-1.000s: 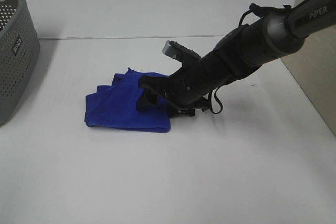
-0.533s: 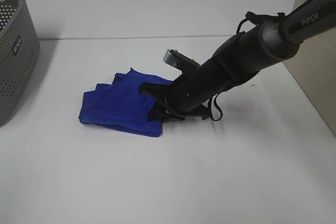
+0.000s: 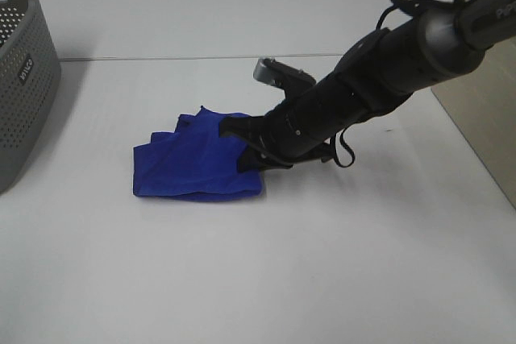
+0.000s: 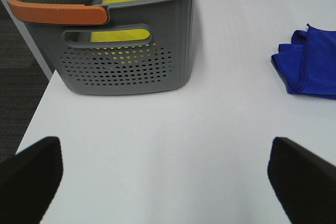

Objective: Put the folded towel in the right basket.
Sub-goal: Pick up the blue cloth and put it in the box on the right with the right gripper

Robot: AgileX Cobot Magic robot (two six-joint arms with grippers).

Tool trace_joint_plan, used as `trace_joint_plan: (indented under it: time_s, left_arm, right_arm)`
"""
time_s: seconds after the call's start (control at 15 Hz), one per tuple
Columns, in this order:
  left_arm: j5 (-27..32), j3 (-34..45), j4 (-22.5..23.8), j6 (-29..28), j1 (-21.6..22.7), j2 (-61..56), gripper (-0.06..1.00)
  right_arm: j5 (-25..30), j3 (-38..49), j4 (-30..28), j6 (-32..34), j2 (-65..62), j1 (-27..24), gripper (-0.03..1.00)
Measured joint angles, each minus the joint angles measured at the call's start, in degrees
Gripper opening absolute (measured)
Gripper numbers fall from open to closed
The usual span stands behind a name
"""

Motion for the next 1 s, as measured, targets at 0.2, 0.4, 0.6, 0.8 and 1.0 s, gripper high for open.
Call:
trace_joint_plan:
  time_s: [0.2, 0.4, 0.6, 0.8, 1.0]
  left_arm:
    - [0.0, 0.0, 0.0, 0.0, 0.0, 0.0, 0.99]
    - [0.0, 0.0, 0.0, 0.0, 0.0, 0.0, 0.99]
    - [0.0, 0.0, 0.0, 0.0, 0.0, 0.0, 0.99]
    - [0.0, 0.0, 0.0, 0.0, 0.0, 0.0, 0.99]
    - [0.0, 0.0, 0.0, 0.0, 0.0, 0.0, 0.99]
  right_arm:
    - [0.06, 0.0, -4.13, 0.0, -9.11, 0.0, 0.1]
    - [-0.63, 0.06, -8.77, 0.0, -20.05, -0.06, 0.1]
    - [-2.69, 0.06, -15.24, 0.0, -29.22, -0.06, 0.1]
    - [-3.84, 0.06, -20.17, 0.23, -37.93, -1.2, 0.1]
    - [-3.78, 0.06, -20.17, 3.72, -44.0, -11.34, 0.1]
